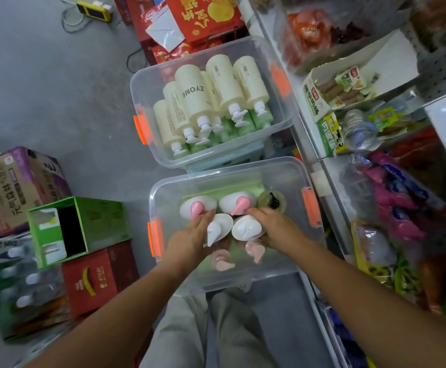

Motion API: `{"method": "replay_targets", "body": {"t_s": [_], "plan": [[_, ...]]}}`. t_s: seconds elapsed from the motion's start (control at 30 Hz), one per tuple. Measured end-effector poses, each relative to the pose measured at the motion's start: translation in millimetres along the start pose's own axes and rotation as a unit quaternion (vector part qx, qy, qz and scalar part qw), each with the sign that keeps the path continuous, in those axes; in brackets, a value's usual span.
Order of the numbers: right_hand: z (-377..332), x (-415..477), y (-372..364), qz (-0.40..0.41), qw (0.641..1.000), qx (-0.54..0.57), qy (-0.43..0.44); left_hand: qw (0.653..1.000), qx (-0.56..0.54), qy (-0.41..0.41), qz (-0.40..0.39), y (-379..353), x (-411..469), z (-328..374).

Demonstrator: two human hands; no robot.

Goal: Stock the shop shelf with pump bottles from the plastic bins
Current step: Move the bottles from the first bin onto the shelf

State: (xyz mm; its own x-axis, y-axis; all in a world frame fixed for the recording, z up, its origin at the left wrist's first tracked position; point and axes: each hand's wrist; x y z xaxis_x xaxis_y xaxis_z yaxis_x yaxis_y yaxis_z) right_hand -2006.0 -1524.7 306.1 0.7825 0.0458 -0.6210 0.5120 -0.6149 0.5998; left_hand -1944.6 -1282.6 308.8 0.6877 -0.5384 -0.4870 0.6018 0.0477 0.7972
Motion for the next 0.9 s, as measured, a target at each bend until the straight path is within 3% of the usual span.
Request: {"method": "replay_targets", "body": {"t_s": [0.4, 0.67, 0.77, 0.9], "plan": [[1.9, -8.3, 6.5, 0.027, 0.996, 0.083, 0.003, 0.999, -0.034, 0.017, -0.007, 12.4, 5.0, -4.6], [-23.0, -48.2, 45.5, 0.036, 0.992, 0.118, 0.014, 0.996, 0.003, -0.069, 0.064, 70.3, -23.6, -1.3], [-36.2, -65.7, 64.2, 0.056, 0.991, 0.119, 0.018, 0.997, 0.030, -0.062, 0.045, 96.9, -34.9, 8.3], [-54.2, -91.3, 91.5, 0.104, 0.989, 0.103, 0.008, 0.999, -0.015, -0.046, 0.023, 131.9, -47.8, 13.0]]}}
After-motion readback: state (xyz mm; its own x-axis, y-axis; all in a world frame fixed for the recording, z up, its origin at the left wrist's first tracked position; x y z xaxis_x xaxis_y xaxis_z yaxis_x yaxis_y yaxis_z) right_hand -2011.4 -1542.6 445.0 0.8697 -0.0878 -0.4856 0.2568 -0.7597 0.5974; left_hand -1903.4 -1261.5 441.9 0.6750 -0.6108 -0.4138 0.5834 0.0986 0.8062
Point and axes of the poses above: each hand's wrist, its own x-axis towards the middle knuckle, its own y-axis out of the back of the hand, z = x × y, and after that the axes turned 6 degrees about x, right-handed
